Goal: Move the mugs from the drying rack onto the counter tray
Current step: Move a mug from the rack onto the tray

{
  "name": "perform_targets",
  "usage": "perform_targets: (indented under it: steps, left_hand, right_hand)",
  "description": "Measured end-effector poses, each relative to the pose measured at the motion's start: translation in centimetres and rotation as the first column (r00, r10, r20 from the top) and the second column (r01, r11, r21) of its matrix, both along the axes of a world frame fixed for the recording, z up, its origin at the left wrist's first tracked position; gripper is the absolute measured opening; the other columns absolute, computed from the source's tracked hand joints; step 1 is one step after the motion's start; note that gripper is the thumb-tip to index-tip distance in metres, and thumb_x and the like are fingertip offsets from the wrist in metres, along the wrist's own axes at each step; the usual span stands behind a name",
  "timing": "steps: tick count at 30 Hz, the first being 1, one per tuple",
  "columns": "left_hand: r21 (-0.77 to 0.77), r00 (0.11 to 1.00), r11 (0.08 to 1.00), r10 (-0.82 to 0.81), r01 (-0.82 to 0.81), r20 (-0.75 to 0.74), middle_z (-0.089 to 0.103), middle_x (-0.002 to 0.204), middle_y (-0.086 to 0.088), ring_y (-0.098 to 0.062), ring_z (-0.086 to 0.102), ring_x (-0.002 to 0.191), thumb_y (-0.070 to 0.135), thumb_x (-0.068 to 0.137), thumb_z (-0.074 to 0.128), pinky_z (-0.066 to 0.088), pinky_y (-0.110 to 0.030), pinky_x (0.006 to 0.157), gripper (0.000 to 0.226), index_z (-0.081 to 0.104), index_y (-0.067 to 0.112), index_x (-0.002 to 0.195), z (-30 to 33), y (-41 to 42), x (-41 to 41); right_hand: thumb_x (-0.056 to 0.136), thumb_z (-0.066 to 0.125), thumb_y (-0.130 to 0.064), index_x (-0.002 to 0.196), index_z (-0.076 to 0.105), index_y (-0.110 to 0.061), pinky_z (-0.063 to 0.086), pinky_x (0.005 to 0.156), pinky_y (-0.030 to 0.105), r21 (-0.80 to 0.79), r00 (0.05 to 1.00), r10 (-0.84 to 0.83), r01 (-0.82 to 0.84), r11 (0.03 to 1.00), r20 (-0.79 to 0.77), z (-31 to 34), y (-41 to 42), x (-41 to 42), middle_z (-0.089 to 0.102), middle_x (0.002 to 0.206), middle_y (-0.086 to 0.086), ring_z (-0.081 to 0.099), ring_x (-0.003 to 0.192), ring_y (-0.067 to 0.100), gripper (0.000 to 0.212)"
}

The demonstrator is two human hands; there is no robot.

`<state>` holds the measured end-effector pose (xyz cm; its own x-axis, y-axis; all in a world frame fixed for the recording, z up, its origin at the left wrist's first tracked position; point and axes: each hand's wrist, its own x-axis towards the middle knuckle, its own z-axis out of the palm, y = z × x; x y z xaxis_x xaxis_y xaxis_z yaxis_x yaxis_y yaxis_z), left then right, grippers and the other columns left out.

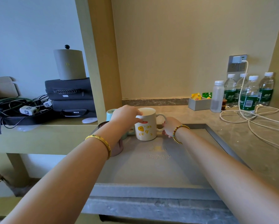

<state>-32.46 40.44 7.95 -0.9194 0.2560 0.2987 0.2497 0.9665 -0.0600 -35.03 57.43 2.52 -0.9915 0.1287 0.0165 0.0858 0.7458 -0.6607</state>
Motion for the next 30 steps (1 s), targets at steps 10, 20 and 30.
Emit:
perform_targets:
  steps: [10, 20, 30]
  left_hand:
    - [0.065, 1.0, 0.998, -0.003, 0.004, -0.006, 0.058, 0.125, -0.009, -0.024, 0.057, 0.11, 0.017, 0.094, 0.051, 0.049, -0.031, 0.083, 0.038, 0.049, 0.019, 0.132, -1.4, 0.8, 0.3]
    - [0.251, 0.997, 0.966, -0.042, 0.056, -0.06, 0.046, 0.137, -0.008, -0.025, 0.046, 0.123, 0.013, 0.093, 0.046, 0.045, -0.036, 0.095, 0.042, 0.041, 0.016, 0.135, -1.3, -0.3, 3.9]
    - [0.466, 0.934, 0.885, 0.178, -0.014, -0.31, 0.068, 0.095, -0.007, -0.028, 0.06, 0.085, 0.021, 0.093, 0.042, 0.049, -0.033, 0.069, 0.024, 0.064, 0.016, 0.101, 1.2, -10.8, 14.8]
  right_hand:
    - [0.098, 0.044, -0.021, 0.112, 0.06, -0.006, 0.047, 0.079, 0.032, 0.319, 0.952, -0.012, 0.115, 0.941, -0.307, 0.3, 0.2, 1.7, 0.066, 0.103, 0.013, 0.062, 0.096, 0.028, 0.027]
    - [0.096, 0.044, -0.013, 0.116, 0.058, -0.006, 0.048, 0.083, 0.035, 0.26, 0.933, -0.068, 0.168, 0.951, -0.354, 1.6, -0.5, 4.5, 0.063, 0.111, 0.014, 0.059, 0.103, 0.03, 0.025]
    - [0.098, 0.039, -0.019, 0.095, 0.061, -0.007, 0.035, 0.079, 0.031, 0.178, 0.658, 0.233, -0.15, 0.973, -0.716, 3.3, -15.4, 12.5, 0.059, 0.099, 0.012, 0.052, 0.095, 0.027, 0.026]
